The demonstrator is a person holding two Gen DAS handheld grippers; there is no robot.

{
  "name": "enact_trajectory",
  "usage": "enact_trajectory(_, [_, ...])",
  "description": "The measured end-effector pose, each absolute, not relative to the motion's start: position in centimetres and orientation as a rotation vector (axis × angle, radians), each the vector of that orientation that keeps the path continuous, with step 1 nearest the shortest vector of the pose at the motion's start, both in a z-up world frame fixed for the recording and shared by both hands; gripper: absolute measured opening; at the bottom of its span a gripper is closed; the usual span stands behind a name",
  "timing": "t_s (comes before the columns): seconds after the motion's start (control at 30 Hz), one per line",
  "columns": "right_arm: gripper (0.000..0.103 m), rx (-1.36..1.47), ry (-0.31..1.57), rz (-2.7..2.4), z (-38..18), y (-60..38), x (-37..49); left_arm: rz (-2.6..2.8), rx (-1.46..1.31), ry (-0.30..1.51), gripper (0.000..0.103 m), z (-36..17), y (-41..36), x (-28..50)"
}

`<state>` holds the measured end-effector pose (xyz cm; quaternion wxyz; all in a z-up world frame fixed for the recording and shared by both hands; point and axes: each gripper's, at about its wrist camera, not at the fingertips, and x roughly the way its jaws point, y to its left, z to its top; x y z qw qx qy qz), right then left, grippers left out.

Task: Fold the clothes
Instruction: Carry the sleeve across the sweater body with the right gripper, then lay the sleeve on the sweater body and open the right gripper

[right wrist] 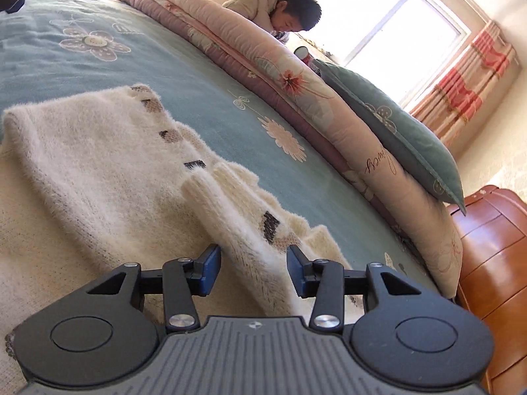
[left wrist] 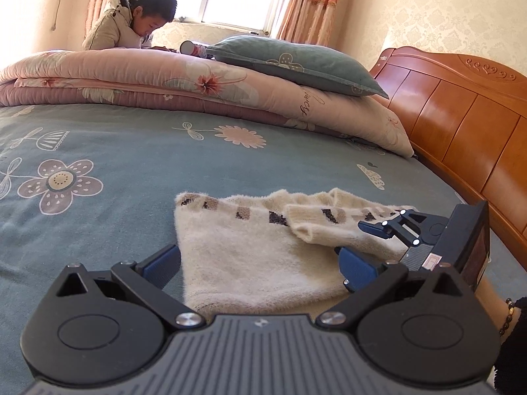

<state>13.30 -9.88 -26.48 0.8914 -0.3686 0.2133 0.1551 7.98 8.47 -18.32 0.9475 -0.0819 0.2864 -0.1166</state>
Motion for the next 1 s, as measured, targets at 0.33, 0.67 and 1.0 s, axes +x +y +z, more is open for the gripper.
enact_trajectory(0.33, [0.013,-0.756,0.398,0.369,-25.2,-8.9,11.6,-0.222,-0.171,0.587,0.101,-18.5,8.8,8.1])
enact_trajectory(0.67, [0.013,-0.73,0.417,0.434,-25.6,-7.4,11.0,-0.214,-0.17,0.599,0.101,-18.8,8.8,8.3])
enact_trajectory(1.0, [0.062,-0.539,0.571,0.454,-24.3,-7.2,11.6,-0.226,-0.175,0.609,0.102,-18.6,9.0,8.3])
